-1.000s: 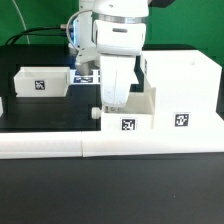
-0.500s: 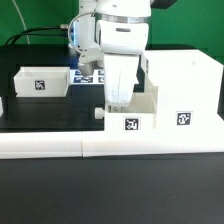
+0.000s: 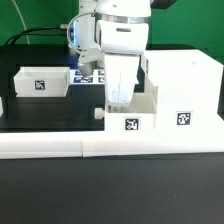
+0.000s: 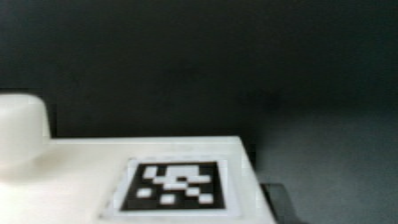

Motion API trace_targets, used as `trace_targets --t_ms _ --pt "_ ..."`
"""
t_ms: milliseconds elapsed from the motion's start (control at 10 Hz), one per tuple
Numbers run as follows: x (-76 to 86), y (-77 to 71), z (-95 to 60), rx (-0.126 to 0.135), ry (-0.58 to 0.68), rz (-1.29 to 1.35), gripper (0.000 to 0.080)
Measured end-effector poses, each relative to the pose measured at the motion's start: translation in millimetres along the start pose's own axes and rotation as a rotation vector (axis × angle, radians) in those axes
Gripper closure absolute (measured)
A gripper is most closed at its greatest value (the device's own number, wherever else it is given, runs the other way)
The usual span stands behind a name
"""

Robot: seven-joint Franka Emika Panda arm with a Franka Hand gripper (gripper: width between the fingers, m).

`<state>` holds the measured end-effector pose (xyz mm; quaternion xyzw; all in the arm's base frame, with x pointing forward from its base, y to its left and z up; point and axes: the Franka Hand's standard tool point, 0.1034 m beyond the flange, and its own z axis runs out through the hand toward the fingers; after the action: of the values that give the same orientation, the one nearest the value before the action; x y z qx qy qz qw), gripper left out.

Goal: Assemble drawer

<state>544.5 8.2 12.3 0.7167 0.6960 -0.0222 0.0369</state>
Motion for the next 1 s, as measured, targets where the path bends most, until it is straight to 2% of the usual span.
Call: trace_targets --t_ms 1000 --pt "1.6 5.0 0.5 -0.006 -0.025 -0.046 0.0757"
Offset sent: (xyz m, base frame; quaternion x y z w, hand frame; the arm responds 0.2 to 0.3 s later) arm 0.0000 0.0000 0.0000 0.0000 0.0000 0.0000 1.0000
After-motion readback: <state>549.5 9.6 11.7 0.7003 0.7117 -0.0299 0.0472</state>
